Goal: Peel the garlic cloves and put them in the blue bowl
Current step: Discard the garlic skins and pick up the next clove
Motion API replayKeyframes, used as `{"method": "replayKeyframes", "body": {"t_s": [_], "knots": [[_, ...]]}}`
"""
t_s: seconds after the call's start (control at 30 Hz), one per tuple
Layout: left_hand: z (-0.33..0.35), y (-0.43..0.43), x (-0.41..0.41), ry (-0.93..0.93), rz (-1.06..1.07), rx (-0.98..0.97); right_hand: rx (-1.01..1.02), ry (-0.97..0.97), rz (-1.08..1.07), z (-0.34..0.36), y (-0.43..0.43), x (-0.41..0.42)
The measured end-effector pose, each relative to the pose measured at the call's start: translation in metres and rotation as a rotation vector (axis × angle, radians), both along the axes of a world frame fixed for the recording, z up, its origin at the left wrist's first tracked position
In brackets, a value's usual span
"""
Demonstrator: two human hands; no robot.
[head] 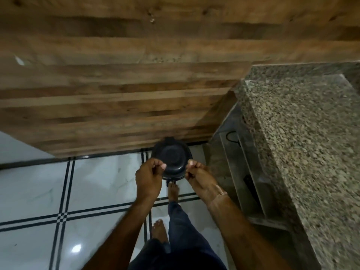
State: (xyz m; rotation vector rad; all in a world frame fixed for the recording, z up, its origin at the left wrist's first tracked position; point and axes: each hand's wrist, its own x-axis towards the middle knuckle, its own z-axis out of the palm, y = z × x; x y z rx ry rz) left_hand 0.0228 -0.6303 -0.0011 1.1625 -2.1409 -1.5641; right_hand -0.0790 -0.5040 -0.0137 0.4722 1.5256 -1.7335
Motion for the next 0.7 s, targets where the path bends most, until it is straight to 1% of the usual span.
{"method": "replayKeyframes", "body": {"t_s": [0.1,0.23,0.37,0.5,0.6,0.7], "knots": [[-0.018,-0.014,-0.014,-0.071,0.016,0.064,0.047,-0.057,0.012,-0.017,-0.011,-0.014],[-0.07,-0.024,-0.032,-0.179,0.027,0.169,0.128,-0.141,-0.013,-0.066,-0.019,-0.036],[-0.145,-0.03,-0.065,-0.32,0.111,0.362,0.212,-0.236,-0.037,-0.147,-0.035,-0.064],[-0.232,-0.044,-0.116,-0.374,0.34,0.65,0.284,-0.306,-0.06,-0.248,-0.061,-0.094],[-0.31,-0.05,-0.147,-0.44,0.438,0.722,0.327,-0.359,-0.05,-0.325,-0.074,-0.117],[-0.356,-0.05,-0.17,-0.477,0.502,0.804,0.326,-0.386,-0.029,-0.381,-0.081,-0.132]]}}
